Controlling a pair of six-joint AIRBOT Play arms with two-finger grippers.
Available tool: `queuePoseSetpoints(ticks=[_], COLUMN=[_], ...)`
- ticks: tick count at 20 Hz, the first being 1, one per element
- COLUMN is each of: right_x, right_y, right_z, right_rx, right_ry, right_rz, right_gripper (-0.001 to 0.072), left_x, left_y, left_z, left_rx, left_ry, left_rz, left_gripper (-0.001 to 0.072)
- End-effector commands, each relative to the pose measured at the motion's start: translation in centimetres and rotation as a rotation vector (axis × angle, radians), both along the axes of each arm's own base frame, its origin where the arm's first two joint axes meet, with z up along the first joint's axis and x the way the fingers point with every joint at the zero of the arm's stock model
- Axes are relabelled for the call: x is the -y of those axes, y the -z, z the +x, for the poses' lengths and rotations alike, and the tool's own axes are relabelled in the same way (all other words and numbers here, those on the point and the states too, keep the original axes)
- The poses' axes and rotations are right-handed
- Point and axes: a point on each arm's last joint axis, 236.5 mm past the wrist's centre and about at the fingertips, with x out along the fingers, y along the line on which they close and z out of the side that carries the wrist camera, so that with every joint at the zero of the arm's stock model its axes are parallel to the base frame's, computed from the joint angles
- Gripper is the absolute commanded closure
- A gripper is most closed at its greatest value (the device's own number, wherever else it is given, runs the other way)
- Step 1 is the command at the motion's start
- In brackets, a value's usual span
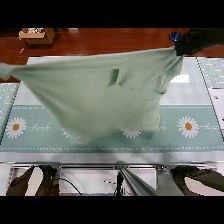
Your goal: Fold the shirts.
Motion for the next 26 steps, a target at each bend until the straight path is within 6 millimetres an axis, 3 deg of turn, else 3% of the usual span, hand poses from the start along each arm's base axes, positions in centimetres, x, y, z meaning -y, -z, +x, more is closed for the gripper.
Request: queuePoseSetpoints(ticks=[1,6,11,14,19,20,22,23,24,25,26], right_x=[-0.9,-1.4,-1.2,0.3,1.5,1.2,-0.2,-0.6,-0.6,-0.2,0.5], right_y=[0.8,4.5,11.2,16.0,23.0,23.6,24.1,23.8,23.1,21.9,20.5], right_z=[3.5,4.9,7.5,8.2,7.3,7.2,7.3,7.3,7.0,6.4,5.6], right_rx=[0.065,-0.018,-0.176,-0.294,-0.485,-0.501,-0.515,-0.514,-0.513,-0.515,-0.511], right_ry=[-0.006,0.017,0.075,0.132,0.186,0.182,0.143,0.125,0.107,0.063,0.011], right_rz=[0.015,0.036,0.217,0.27,0.261,0.269,0.318,0.33,0.321,0.295,0.262], right_gripper=[0.0687,0.0688,0.0687,0.0687,0.0686,0.0672,0.0402,0.0392,0.0391,0.0364,0.0352], left_x=[1.8,6.1,8.2,9.3,11.7,12.0,12.4,12.3,11.9,11.2,10.1], left_y=[1.4,8.6,13.8,18.9,27.1,28.2,29.1,28.9,28.4,27.6,26.6], left_z=[4.3,10.6,16.5,17.9,18.0,17.9,17.4,17.2,17.0,16.6,15.7], left_rx=[0.008,-0.087,-0.094,-0.188,-0.361,-0.383,-0.419,-0.428,-0.439,-0.46,-0.498], left_ry=[0.076,0.165,0.136,0.152,0.211,0.217,0.23,0.236,0.247,0.266,0.298], left_rz=[-0.044,0.077,0.085,0.08,0.077,0.075,0.05,0.047,0.043,0.04,0.04], left_gripper=[0.0686,0.0685,0.0685,0.0685,0.0684,0.0683,0.0666,0.0522,0.0299,0.0149,0.0132])
